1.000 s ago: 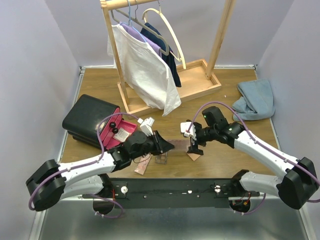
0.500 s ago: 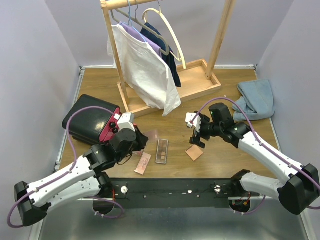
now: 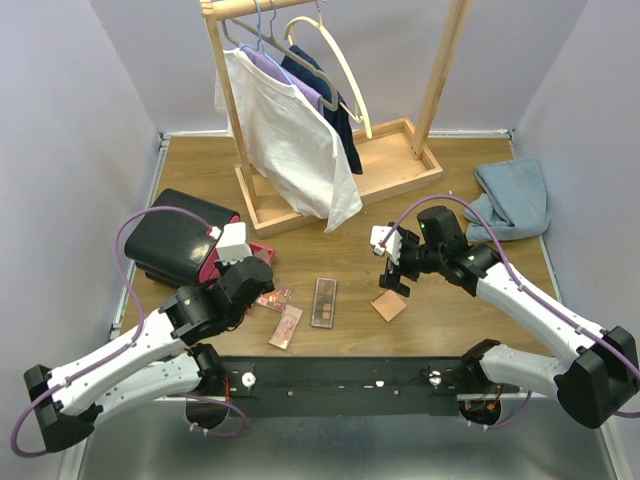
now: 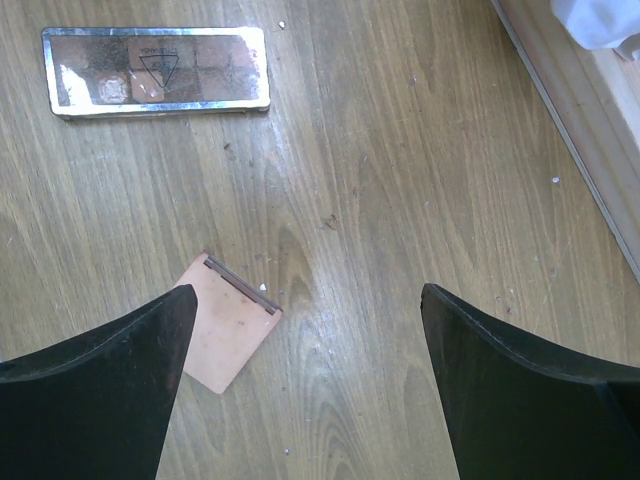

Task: Organize the makeup
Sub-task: Place the makeup in the drawer.

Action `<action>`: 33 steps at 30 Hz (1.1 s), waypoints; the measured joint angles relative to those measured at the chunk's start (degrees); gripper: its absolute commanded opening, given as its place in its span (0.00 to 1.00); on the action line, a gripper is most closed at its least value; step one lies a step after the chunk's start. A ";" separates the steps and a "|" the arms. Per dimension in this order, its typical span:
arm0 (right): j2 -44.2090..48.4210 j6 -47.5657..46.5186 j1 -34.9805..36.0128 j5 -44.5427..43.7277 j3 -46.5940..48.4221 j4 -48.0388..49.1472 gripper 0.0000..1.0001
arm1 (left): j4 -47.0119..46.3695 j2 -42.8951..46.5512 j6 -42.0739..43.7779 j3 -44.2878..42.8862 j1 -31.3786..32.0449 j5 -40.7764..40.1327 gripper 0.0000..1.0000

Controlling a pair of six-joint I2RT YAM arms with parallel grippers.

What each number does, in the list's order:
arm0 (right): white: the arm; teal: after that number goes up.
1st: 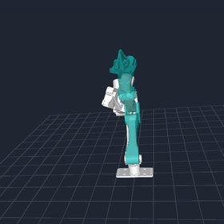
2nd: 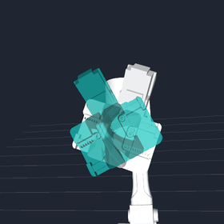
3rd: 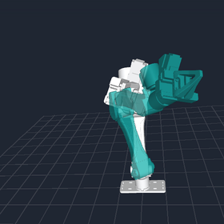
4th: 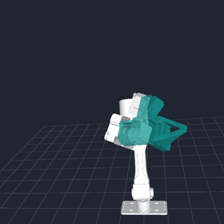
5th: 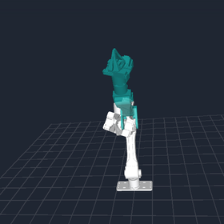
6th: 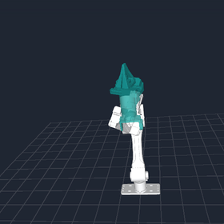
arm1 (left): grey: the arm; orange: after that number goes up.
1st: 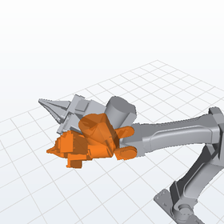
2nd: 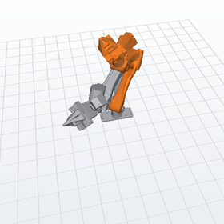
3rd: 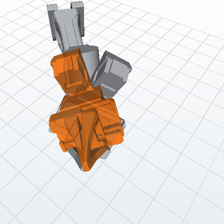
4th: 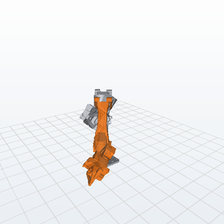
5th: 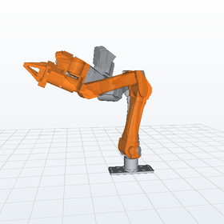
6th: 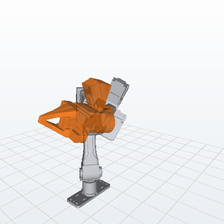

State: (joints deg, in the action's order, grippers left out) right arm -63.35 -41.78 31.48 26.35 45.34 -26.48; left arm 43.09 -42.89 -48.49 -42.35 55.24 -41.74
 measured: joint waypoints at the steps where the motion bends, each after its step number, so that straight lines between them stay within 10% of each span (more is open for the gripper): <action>1: -0.02 -0.02 0.00 0.00 0.00 0.02 1.00 | -0.33 1.42 -0.28 0.79 0.00 -0.63 0.00; 14: -0.02 -0.02 -0.09 0.02 0.00 0.02 1.00 | -3.06 22.08 -18.34 15.04 -0.04 -9.68 0.00; 33: -0.02 -0.04 -0.39 0.04 0.00 0.00 1.00 | -0.79 12.98 -45.94 17.97 -1.25 -12.76 0.13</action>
State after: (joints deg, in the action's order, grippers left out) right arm -63.37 -41.82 31.09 26.39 45.34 -26.48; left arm 42.30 -29.91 -94.43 -24.38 54.00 -54.50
